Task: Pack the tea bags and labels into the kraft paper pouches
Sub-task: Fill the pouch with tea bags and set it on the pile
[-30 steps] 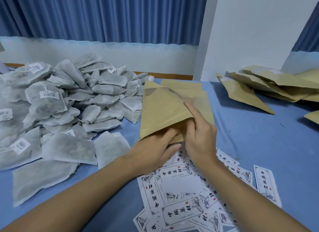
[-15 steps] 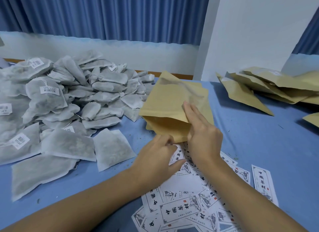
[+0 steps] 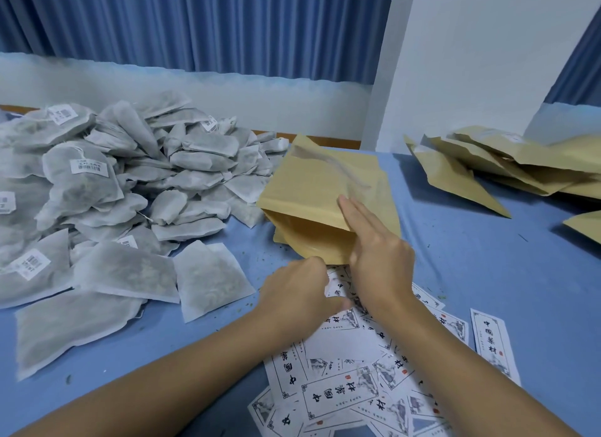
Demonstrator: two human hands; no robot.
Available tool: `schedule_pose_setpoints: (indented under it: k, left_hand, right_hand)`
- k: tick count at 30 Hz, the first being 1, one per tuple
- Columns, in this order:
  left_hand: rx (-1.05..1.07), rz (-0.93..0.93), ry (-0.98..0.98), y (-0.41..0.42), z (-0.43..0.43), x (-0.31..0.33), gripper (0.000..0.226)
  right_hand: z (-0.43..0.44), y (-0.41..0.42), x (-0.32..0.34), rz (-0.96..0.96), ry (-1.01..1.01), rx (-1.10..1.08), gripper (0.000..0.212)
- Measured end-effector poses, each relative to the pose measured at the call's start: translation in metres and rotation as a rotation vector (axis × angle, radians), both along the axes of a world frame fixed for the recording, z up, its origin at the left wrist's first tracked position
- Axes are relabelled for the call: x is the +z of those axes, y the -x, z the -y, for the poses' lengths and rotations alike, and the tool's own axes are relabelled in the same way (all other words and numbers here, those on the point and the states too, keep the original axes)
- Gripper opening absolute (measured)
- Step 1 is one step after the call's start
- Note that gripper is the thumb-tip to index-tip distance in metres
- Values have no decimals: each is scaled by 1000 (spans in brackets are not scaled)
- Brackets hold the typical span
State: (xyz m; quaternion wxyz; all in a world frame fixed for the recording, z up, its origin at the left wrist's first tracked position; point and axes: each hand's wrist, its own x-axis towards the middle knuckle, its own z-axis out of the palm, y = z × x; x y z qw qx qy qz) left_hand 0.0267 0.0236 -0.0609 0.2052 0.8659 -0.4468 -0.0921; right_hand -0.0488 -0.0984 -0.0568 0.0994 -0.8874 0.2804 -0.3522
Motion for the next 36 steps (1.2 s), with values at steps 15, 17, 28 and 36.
schedule_pose_setpoints:
  k: [15,17,28,36]
  left_hand:
    - [69,-571,668,-5,-6,6,46]
    - [141,-731,669,-7,-5,10,53]
    - [360,-1628,1110,-19,70,52,25]
    - [-34,-1287,577,-39,111,45,25]
  right_hand:
    - [5,2,-1,108,13,19,84]
    - [5,1,-2,127,21,18,80]
    - [0,-1,-1,161,34,41,82]
    - [20,3,-6,60,54,-83,89]
